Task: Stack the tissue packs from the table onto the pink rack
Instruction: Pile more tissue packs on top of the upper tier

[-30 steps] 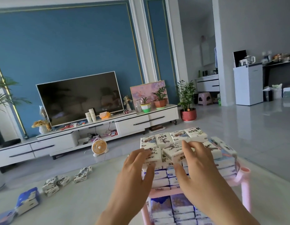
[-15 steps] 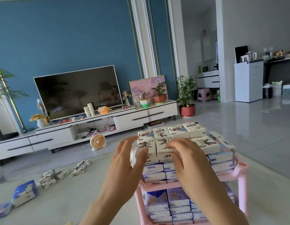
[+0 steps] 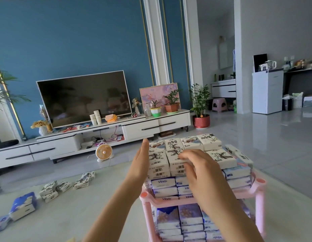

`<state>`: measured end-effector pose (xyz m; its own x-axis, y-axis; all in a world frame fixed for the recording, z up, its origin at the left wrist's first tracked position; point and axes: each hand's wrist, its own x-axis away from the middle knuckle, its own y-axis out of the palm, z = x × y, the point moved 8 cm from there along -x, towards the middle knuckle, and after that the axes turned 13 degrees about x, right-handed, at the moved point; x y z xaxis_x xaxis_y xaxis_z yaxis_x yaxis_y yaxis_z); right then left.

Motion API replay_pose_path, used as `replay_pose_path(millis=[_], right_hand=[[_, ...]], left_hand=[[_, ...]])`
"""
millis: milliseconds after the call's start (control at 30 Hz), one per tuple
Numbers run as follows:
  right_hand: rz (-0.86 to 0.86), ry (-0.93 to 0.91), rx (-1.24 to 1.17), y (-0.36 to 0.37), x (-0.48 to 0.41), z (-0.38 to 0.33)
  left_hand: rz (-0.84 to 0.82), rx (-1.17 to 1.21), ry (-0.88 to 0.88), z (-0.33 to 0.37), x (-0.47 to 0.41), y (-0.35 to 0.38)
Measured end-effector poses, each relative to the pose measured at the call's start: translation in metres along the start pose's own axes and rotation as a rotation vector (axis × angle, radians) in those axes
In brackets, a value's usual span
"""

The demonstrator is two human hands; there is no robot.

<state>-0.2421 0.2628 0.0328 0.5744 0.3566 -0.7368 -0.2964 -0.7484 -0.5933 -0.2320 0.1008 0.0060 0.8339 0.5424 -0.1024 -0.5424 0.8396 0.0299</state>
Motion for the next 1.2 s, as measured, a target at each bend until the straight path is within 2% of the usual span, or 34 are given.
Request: replay_pose_path(millis=[400, 1200], right_hand=[[0.013, 0.001, 0.004, -0.0017, -0.0022, 0.0030], [0.039, -0.015, 0.008, -0.0003, -0.0044, 0.0082]], left_hand=[[0.063, -0.138, 0.058, 0.0065, -0.0042, 0.0032], [0.097, -0.137, 0.066, 0.0072, -0.0080, 0.0001]])
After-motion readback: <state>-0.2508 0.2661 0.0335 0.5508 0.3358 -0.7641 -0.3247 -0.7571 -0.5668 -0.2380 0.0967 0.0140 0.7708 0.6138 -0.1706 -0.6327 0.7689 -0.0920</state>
